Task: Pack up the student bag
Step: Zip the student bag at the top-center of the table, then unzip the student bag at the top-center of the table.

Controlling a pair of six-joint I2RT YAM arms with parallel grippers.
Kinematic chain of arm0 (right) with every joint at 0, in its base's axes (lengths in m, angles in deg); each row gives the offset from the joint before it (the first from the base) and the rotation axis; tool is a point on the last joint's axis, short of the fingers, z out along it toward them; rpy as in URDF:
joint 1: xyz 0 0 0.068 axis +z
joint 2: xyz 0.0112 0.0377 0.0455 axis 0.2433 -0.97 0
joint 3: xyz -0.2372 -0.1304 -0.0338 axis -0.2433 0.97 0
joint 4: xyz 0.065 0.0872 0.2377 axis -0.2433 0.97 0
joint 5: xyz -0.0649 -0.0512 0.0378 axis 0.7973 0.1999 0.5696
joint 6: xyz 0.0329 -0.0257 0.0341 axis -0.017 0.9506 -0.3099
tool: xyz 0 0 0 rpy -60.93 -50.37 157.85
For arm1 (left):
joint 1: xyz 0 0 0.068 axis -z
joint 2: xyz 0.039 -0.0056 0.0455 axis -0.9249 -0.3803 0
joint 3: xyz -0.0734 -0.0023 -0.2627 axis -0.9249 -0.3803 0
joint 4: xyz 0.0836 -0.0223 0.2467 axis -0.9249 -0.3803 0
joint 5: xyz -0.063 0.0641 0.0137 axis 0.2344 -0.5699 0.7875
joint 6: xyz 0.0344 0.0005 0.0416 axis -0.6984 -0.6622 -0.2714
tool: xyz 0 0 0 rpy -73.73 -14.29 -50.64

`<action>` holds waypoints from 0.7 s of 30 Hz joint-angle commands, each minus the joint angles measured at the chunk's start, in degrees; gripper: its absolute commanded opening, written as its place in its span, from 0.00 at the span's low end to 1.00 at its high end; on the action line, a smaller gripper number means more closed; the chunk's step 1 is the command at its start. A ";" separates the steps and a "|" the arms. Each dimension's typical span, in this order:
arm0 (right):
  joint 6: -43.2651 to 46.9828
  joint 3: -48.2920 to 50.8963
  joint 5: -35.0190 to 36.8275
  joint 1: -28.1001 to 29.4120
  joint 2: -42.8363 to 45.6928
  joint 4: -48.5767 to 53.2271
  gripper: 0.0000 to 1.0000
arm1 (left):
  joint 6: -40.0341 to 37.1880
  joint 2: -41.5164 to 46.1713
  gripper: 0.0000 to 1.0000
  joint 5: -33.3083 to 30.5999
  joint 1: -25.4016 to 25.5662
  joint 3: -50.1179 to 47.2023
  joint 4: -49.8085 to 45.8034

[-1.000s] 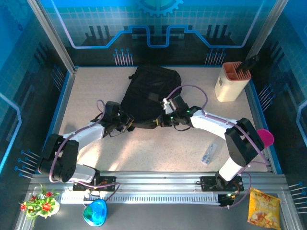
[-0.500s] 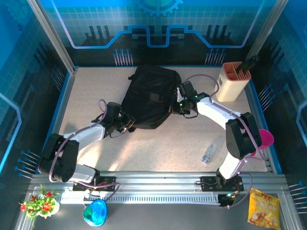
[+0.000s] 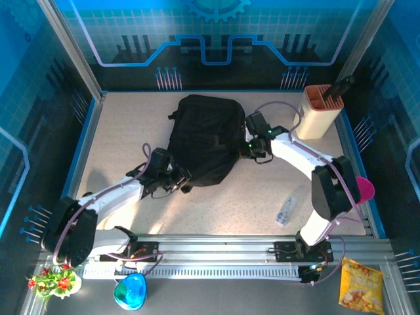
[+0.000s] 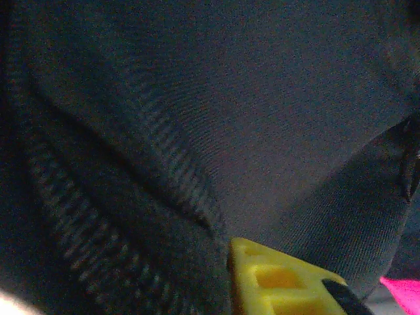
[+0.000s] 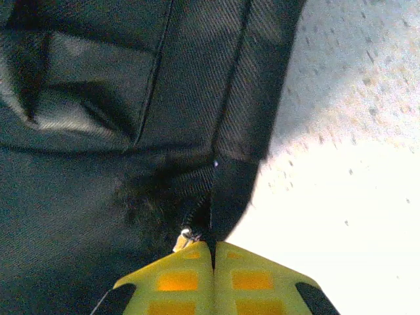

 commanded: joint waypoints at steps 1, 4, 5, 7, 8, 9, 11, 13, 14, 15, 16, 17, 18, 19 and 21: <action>-1.63 6.11 3.03 -0.98 7.08 -1.11 0.00 | -3.75 4.54 0.38 -1.99 1.70 0.42 -14.20; -2.47 10.22 1.94 -1.88 10.36 -2.61 0.11 | -7.46 7.34 0.54 -5.64 1.86 4.09 -20.54; -2.37 10.51 0.27 -2.45 10.79 -3.38 0.19 | -8.76 7.72 0.57 -6.72 1.86 5.73 -21.99; -2.38 9.62 -1.99 -3.15 11.27 -4.51 0.35 | -11.96 7.50 0.60 -7.84 1.87 9.13 -23.02; -2.41 8.95 -2.57 -3.30 11.72 -5.37 0.43 | -13.45 7.10 0.61 -8.19 1.85 11.05 -22.72; -2.45 8.32 -3.11 -3.47 12.08 -6.15 0.49 | -14.77 6.50 0.62 -8.27 1.87 12.67 -22.23; -2.28 7.44 -4.30 -3.99 13.04 -8.65 0.60 | -17.53 3.95 0.64 -8.34 1.91 16.95 -20.81; -2.86 6.97 -4.54 -4.76 13.82 -10.27 0.67 | -20.28 0.27 0.65 -8.01 2.42 21.58 -19.50; -3.18 7.01 -4.90 -5.33 14.28 -11.02 0.69 | -21.64 -1.99 0.65 -8.48 3.01 24.37 -19.13; -3.36 7.30 -5.14 -5.86 14.81 -11.71 0.72 | -22.91 -4.00 0.66 -8.85 3.67 26.68 -18.78; -3.65 7.93 -5.36 -6.45 15.60 -12.68 0.74 | -24.73 -6.61 0.66 -9.31 4.41 29.41 -18.34; -3.93 8.77 -5.54 -7.13 16.25 -13.62 0.76 | -26.02 -9.15 0.66 -10.32 5.33 32.04 -18.23; -4.11 9.62 -6.08 -7.79 17.08 -14.51 0.78 | -27.09 -11.43 0.66 -11.01 6.13 34.41 -18.27; -4.33 10.59 -6.65 -8.58 17.84 -15.33 0.79 | -28.82 -14.21 0.66 -11.45 6.98 37.37 -18.41; -4.90 12.35 -7.50 -10.24 18.96 -16.22 0.81 | -31.36 -19.26 0.66 -13.64 8.62 42.90 -19.58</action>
